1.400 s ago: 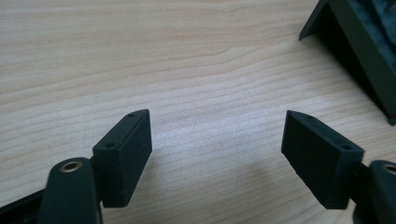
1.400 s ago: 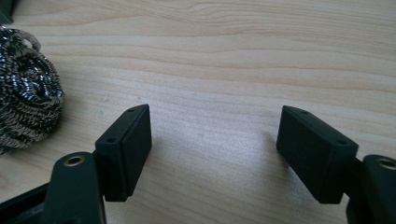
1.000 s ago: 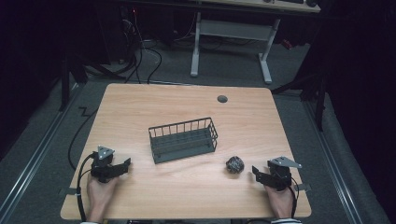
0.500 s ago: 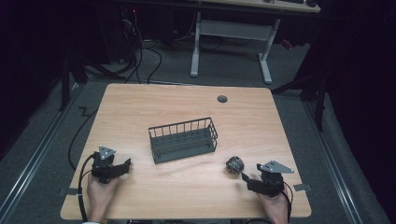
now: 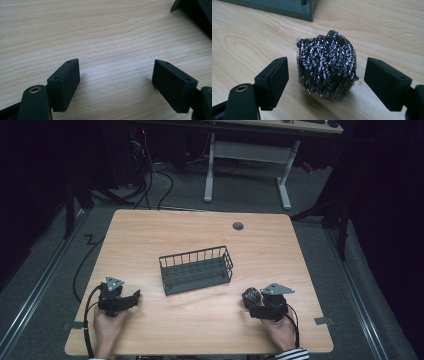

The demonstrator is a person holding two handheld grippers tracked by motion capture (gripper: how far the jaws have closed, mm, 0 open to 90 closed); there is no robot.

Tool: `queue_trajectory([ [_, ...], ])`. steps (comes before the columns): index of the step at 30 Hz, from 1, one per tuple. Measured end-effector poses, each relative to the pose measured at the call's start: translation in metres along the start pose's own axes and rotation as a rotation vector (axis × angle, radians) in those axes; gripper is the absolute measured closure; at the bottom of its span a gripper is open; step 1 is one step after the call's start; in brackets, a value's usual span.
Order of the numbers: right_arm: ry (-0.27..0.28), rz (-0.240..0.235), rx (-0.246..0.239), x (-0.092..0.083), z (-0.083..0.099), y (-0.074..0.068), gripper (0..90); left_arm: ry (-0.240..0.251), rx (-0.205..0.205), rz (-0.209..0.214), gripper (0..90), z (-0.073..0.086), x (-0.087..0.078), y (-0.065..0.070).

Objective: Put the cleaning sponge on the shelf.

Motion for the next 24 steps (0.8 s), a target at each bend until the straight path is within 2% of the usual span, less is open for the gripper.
queue_trajectory([
  [2,-0.002,-0.003,0.004,0.002,0.000,0.000,21.2,0.000,0.000,0.000,22.9,0.000,0.000,0.000],
  [5,-0.036,-0.002,0.010,0.009,0.003,0.001,27.8,0.000,-0.001,0.000,23.0,0.000,0.000,0.000],
  [7,-0.033,-0.006,0.015,0.010,0.003,0.001,33.0,0.000,-0.001,0.000,22.9,0.000,0.000,0.000],
  [11,-0.025,0.001,0.006,0.010,0.002,0.000,36.6,0.000,-0.001,0.000,22.9,0.000,0.000,0.000],
  [15,-0.016,0.002,-0.007,0.007,0.001,0.000,39.1,0.000,0.000,0.000,22.9,0.000,0.000,0.000],
  [24,0.005,-0.015,0.006,-0.003,-0.003,0.000,40.4,0.000,-0.001,0.000,22.8,0.000,0.000,0.000],
])
Point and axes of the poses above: each handheld gripper's, and its own axes: x roughly forward along the jaws, z roughly out of its underside, y roughly to its right, the point moved 8 cm from there along x, roughly forward along the jaws, and after that the axes turned 5 degrees about z, right-handed, at the moved point
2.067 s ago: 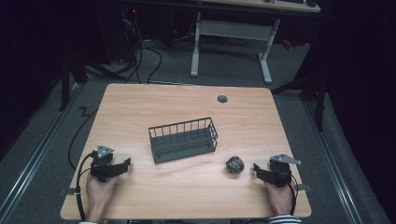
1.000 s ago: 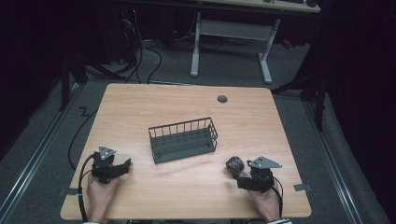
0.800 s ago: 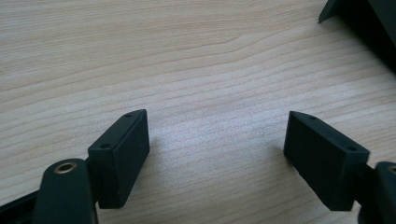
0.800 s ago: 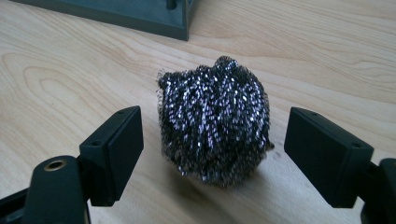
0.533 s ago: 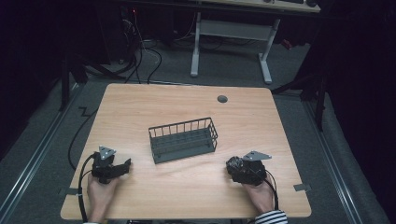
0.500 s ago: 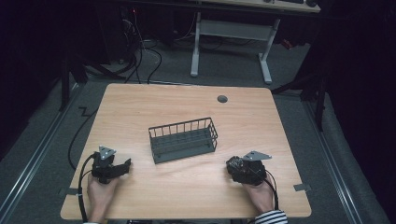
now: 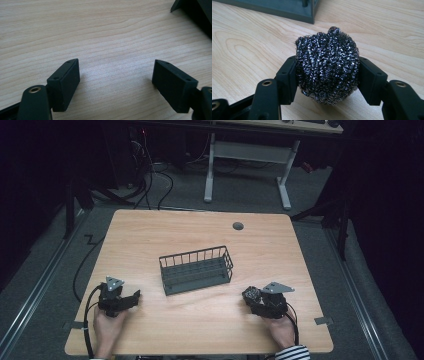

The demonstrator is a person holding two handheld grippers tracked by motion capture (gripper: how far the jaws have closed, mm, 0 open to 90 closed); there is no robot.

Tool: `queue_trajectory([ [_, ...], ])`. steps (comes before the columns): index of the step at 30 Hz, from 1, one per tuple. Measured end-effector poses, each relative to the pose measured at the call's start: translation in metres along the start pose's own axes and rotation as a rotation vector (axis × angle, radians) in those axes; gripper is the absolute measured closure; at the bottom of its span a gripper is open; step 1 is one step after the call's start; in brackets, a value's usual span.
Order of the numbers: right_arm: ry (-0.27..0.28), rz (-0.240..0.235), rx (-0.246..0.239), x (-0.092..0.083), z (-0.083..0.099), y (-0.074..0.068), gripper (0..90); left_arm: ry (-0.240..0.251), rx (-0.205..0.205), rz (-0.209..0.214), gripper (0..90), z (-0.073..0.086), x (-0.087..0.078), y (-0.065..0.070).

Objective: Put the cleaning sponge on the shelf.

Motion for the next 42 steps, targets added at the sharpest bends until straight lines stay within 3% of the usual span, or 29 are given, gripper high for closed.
queue_trajectory([
  [12,0.054,-0.065,-0.024,-0.018,-0.029,-0.010,41.0,0.001,0.000,0.000,22.5,0.000,0.000,0.000],
  [28,0.103,-0.179,-0.077,-0.032,-0.092,-0.029,41.2,0.001,0.000,0.000,22.5,0.000,0.000,0.000],
  [38,0.122,-0.196,-0.108,-0.028,-0.122,-0.037,41.0,0.001,0.000,0.000,22.5,0.000,0.000,0.000],
  [42,0.127,-0.165,-0.112,-0.019,-0.138,-0.040,40.8,0.002,0.000,0.000,22.7,0.000,0.000,0.000],
])
Point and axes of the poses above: each handheld gripper's, and its own axes: x roughly forward along the jaws, z roughly out of its underside, y roughly to its right, the point moved 8 cm from there along x, roughly forward along the jaws, and after that the axes turned 5 degrees about z, right-handed, at the moved point
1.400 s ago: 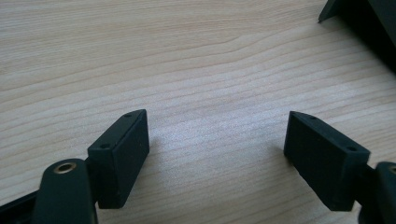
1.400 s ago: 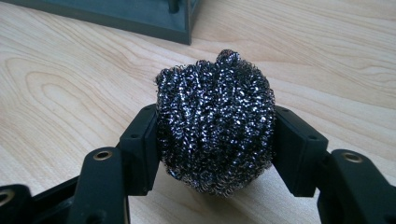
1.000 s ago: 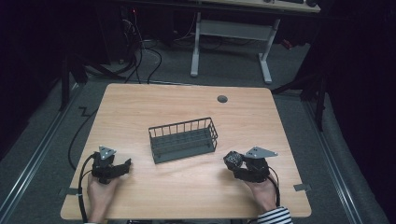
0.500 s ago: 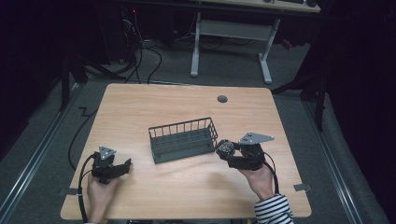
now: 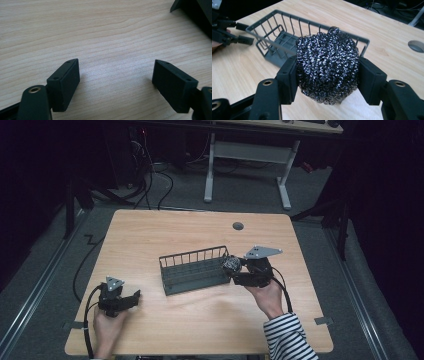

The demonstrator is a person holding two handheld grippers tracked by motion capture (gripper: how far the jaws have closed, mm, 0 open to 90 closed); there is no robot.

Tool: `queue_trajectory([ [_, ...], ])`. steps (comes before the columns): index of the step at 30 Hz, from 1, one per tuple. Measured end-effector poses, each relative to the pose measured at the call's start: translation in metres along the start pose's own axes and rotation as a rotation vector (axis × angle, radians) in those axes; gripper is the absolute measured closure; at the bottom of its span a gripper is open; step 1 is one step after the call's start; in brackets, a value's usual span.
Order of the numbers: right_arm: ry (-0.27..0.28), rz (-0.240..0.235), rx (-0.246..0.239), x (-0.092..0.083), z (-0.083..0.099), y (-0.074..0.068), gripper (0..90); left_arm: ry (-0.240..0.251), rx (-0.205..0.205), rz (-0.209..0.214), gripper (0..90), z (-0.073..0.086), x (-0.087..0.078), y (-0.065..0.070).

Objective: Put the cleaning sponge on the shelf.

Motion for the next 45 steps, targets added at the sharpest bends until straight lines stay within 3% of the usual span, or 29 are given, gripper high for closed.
queue_trajectory([
  [7,-0.009,-0.006,-0.004,0.019,-0.017,-0.001,40.7,0.000,0.000,0.000,22.7,0.000,0.000,0.000],
  [18,-0.061,-0.018,-0.030,0.050,-0.026,-0.009,40.5,0.000,0.000,0.000,22.6,0.000,0.000,0.000],
  [32,-0.165,-0.024,-0.057,0.092,-0.020,-0.020,39.7,-0.001,0.000,0.001,22.6,0.000,0.000,0.000],
  [45,-0.218,0.007,-0.075,0.105,-0.013,-0.021,37.7,-0.001,0.001,0.002,22.5,0.000,0.000,0.000],
])
Point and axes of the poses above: each handheld gripper's, and its own axes: x roughly forward along the jaws, z roughly out of its underside, y roughly to its right, the point moved 8 cm from there along x, roughly forward along the jaws, and after that the axes turned 5 degrees about z, right-handed, at the moved point
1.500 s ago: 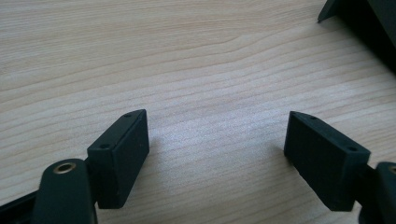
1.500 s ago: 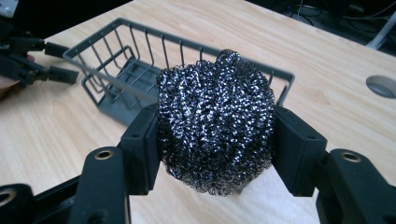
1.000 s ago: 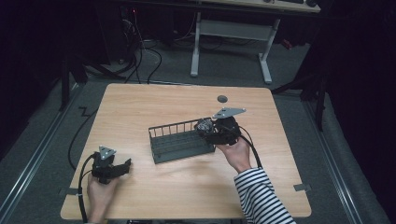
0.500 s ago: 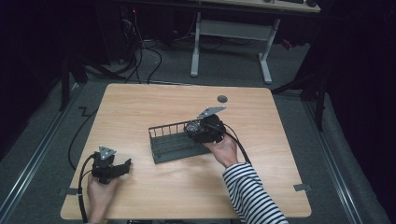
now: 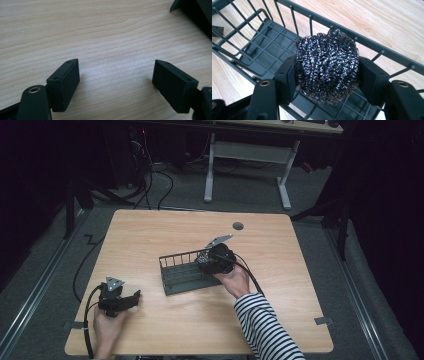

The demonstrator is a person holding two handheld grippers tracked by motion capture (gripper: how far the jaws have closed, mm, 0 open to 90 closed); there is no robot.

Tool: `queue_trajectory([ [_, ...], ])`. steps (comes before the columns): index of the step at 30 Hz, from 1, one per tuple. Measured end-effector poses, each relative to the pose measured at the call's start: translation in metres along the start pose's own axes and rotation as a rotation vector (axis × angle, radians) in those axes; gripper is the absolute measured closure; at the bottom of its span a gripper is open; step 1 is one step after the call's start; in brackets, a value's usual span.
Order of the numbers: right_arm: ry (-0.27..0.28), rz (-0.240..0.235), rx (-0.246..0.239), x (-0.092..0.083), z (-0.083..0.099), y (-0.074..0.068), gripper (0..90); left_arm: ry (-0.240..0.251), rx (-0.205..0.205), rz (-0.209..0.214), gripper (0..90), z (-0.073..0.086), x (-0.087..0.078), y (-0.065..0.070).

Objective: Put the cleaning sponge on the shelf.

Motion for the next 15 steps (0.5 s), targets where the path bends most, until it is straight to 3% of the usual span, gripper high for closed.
queue_trajectory([
  [7,0.000,-0.005,-0.002,0.002,0.001,-0.001,34.2,0.000,0.000,0.000,22.5,0.000,0.000,0.000],
  [15,0.040,0.010,-0.001,-0.009,-0.002,0.001,31.4,-0.001,0.001,0.001,22.4,0.000,0.000,0.000],
])
Point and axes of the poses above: each handheld gripper's, and its own axes: x roughly forward along the jaws, z roughly out of its underside, y roughly to its right, the point moved 8 cm from there along x, roughly forward along the jaws, and after that the axes turned 5 degrees about z, right-handed, at the moved point
